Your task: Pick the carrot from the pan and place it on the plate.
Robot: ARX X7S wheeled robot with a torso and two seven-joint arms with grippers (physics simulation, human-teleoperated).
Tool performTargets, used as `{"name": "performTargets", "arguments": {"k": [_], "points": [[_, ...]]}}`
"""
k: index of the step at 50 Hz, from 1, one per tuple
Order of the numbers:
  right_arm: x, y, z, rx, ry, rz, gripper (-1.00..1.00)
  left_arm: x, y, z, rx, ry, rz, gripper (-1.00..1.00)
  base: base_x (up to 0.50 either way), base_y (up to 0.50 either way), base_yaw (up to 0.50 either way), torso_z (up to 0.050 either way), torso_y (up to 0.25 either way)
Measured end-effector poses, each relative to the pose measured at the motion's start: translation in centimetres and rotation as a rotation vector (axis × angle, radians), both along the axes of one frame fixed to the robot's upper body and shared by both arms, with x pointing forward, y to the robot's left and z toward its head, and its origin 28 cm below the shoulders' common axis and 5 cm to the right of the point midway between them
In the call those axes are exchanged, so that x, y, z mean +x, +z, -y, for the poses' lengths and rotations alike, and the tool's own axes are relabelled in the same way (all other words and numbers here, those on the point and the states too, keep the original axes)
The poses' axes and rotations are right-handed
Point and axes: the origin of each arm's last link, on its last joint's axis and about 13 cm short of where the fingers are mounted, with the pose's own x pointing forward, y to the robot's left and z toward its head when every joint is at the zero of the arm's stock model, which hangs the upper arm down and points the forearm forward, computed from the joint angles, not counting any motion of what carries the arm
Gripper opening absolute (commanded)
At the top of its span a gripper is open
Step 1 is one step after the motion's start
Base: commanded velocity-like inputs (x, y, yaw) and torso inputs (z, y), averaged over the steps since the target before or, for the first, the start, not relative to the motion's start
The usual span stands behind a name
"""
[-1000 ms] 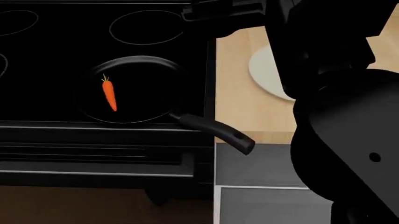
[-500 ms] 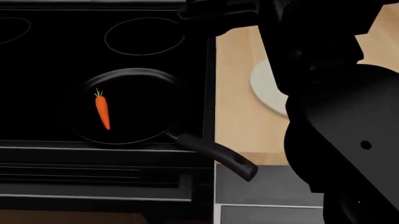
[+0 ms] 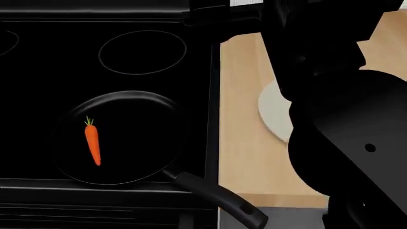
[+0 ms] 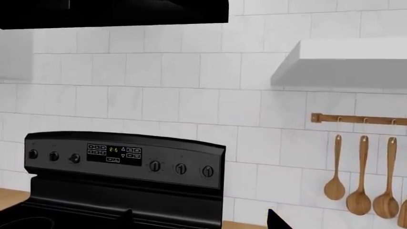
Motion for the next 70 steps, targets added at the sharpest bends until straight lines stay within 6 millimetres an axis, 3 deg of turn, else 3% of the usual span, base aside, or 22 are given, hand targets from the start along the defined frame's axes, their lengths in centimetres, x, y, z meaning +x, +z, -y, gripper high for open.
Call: {"name": "performTargets", "arguments": {"k": [53,70], "points": [[0.26,-0.48,0.15,0.008,0.012,-0.021,1.0,0.0,-0.1,0.09,-0.001,0.001,-0.003,1.0,0.27,0.0,0.0,0.0,0.0],[0.44,-0.75,0.04,0.008,0.014,-0.038,1.0,-0.06,-0.36,-0.21,-0.017,-0.004,-0.01,1.0,0.0,0.0,0.0,0.0,0.0]]}}
